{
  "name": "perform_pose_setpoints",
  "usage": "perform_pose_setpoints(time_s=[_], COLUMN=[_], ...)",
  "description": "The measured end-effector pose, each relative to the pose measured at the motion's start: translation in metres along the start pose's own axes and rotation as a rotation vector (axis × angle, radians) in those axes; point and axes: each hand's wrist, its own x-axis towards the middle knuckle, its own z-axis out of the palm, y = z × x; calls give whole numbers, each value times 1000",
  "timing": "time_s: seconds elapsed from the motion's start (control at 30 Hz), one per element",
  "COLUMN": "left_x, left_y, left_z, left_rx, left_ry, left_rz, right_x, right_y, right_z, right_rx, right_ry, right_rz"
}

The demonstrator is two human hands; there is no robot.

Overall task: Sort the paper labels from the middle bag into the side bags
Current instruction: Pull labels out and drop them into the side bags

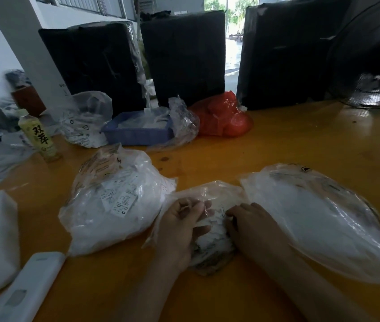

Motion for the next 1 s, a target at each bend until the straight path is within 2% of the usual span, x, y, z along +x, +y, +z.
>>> perform_pose_setpoints(time_s=[0.27, 0.4, 0.57, 0.7, 1.0], left_x=[9, 6, 5, 5, 5], left_y=[6, 5, 4, 4, -1], left_z=[-9, -10, -9, -8, -10], left_rx=[133, 131, -80, -148, -107], left_ry=[-10, -32, -62, -61, -109], left_rz=[-5, 18, -24, -42, -19], right_x=[-1, -5, -7, -7, -6], right_y=[-5, -4, -2, -2, 4], right_z=[3, -3, -11, -18, -15], right_rx=[-25, 132, 412, 567, 762], right_ry=[19, 100, 172, 217, 335], right_rz=[54, 113, 210, 237, 294])
